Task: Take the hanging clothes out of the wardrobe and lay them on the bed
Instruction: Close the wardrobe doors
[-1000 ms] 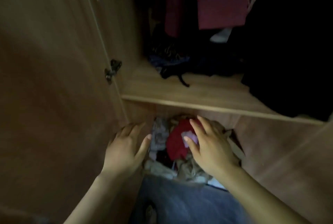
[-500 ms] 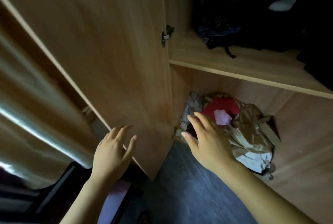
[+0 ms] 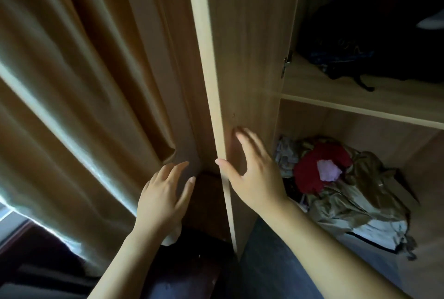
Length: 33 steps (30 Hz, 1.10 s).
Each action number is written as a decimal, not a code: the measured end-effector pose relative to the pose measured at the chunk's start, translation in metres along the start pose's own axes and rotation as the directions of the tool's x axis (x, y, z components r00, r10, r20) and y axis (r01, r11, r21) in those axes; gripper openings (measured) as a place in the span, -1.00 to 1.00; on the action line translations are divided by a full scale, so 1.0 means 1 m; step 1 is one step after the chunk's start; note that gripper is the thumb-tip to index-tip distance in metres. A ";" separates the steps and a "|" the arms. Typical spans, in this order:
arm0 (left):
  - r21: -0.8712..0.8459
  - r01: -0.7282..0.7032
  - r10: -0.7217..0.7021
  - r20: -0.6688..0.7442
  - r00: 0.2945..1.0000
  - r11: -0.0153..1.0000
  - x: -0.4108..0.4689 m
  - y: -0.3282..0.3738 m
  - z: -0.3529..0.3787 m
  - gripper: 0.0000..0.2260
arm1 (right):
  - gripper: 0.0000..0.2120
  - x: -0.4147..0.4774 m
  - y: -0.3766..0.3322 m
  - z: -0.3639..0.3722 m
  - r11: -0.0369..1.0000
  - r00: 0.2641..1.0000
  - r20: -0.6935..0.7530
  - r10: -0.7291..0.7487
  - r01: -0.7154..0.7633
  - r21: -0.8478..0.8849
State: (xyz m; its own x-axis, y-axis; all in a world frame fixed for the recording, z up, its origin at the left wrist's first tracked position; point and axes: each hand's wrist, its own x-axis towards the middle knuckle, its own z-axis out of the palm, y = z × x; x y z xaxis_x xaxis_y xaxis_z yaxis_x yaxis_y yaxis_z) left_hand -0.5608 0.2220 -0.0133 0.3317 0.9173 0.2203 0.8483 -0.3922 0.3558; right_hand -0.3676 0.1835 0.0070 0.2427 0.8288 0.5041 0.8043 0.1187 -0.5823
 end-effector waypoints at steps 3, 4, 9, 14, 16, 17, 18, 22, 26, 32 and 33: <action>-0.020 -0.058 0.059 0.019 0.998 0.998 0.017 -0.014 -0.003 -0.47 | -0.37 0.003 -0.011 0.014 0.997 0.987 -0.141 0.081 -0.082 -0.002; -0.024 -0.081 0.081 0.025 0.996 0.996 0.021 -0.017 -0.003 -0.47 | -0.37 0.005 -0.013 0.016 0.995 0.980 -0.174 0.098 -0.099 0.000; -0.053 -0.182 0.186 0.073 0.980 0.982 0.041 -0.017 0.000 -0.46 | -0.41 0.006 -0.018 0.022 0.994 0.957 -0.277 0.082 -0.098 -0.043; -0.110 -0.298 0.307 0.078 0.948 0.948 0.057 0.005 0.004 -0.47 | -0.50 -0.008 -0.013 0.014 0.996 0.931 -0.361 0.056 -0.079 -0.048; -0.143 -0.363 0.375 0.067 0.925 0.921 0.063 0.021 0.006 -0.47 | -0.54 -0.018 -0.005 0.002 0.996 0.923 -0.383 0.040 -0.069 -0.062; -0.165 -0.397 0.410 0.059 0.910 0.903 0.066 0.031 0.007 -0.47 | -0.56 -0.024 0.000 -0.004 0.995 0.915 -0.401 0.038 -0.071 -0.069; -0.184 -0.435 0.450 0.046 0.892 0.881 0.069 0.041 0.010 -0.48 | -0.57 -0.031 0.007 -0.012 0.994 0.903 -0.427 0.039 -0.078 -0.074; -0.228 -0.610 0.624 -0.015 0.781 0.759 0.082 0.094 0.021 -0.52 | -0.51 -0.055 0.041 -0.048 0.989 0.854 -0.514 0.081 -0.134 -0.066; -0.244 -0.741 0.749 -0.079 0.658 0.625 0.096 0.158 0.033 -0.51 | -0.32 -0.062 0.076 -0.098 0.983 0.821 -0.559 0.111 -0.174 -0.060; -0.197 -0.832 0.813 -0.186 0.552 0.519 0.133 0.256 0.057 -0.51 | -0.32 -0.047 0.153 -0.167 0.974 0.786 -0.610 0.097 -0.201 -0.104; -0.184 -0.835 0.812 -0.202 0.548 0.518 0.140 0.273 0.062 -0.51 | -0.33 -0.042 0.168 -0.177 0.974 0.781 -0.617 0.098 -0.204 -0.103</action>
State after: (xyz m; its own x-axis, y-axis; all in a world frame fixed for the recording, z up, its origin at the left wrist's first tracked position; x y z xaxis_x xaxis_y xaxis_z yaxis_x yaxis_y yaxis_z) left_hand -0.2576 0.2473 0.0580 0.7869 0.1708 0.5930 0.0866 -0.9820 0.1678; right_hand -0.1471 0.0720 0.0007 0.6033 0.3214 0.7299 0.7893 -0.1095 -0.6042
